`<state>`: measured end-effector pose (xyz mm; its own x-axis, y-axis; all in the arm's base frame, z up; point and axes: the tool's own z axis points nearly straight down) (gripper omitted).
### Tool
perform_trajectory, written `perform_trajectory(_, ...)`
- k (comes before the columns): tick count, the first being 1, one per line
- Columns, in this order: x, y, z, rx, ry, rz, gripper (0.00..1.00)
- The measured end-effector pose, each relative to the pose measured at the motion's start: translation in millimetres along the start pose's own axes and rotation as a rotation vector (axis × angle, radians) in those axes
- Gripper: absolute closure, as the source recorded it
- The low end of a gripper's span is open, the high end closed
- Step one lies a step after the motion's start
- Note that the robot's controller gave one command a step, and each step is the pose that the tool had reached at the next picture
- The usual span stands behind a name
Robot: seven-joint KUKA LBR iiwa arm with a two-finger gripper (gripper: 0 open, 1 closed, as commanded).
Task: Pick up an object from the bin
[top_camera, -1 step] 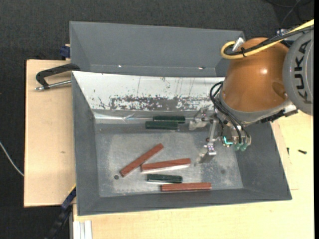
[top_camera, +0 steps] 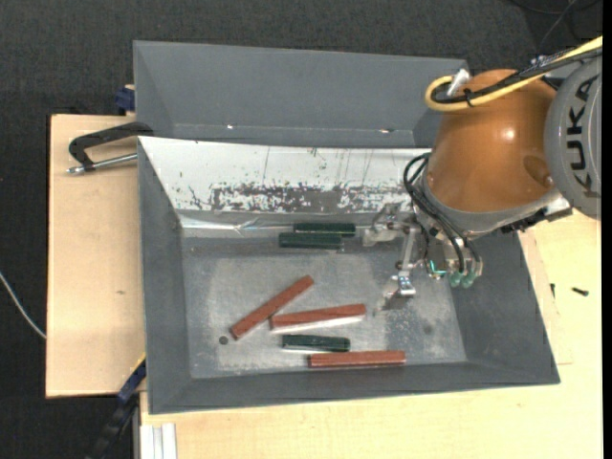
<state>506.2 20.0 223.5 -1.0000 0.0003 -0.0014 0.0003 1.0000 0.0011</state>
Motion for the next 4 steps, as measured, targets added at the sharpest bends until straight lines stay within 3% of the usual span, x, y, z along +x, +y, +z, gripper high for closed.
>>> perform_trajectory(1, -10.6, -4.7, 41.6, 0.000, -0.008, -0.024, 0.00)
perform_trajectory(2, -4.4, -7.9, 120.8, 0.000, 0.001, 0.059, 1.00)
perform_trajectory(3, -4.4, -8.0, 120.8, 0.000, 0.001, 0.060, 0.00)
perform_trajectory(4, -4.4, -8.0, 120.8, 0.000, 0.001, 0.060, 0.00)
